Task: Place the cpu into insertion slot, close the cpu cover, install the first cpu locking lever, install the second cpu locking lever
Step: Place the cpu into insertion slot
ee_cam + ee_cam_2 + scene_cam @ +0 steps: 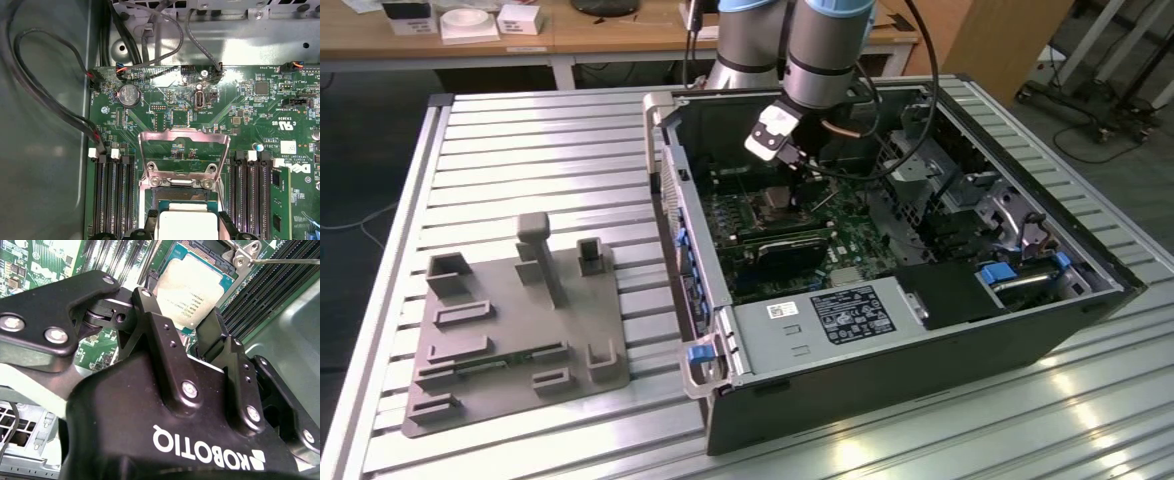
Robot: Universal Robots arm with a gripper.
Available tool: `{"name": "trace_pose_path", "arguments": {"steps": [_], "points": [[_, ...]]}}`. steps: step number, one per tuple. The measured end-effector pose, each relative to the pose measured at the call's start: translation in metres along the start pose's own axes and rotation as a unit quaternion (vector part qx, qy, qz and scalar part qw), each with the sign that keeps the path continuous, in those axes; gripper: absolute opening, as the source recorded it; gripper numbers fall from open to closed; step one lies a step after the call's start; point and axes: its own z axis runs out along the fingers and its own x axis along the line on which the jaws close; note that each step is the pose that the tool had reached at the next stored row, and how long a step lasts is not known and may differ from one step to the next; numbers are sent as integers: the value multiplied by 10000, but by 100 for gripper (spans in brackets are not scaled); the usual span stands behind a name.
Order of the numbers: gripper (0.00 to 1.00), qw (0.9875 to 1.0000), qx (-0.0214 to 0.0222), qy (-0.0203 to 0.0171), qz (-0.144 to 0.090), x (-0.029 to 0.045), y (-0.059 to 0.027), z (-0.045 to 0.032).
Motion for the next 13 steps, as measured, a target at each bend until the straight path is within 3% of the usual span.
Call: {"name": "trace_pose_path", "arguments": {"steps": [13], "points": [[54, 10000, -1, -1, 32, 6, -1, 54]]}}
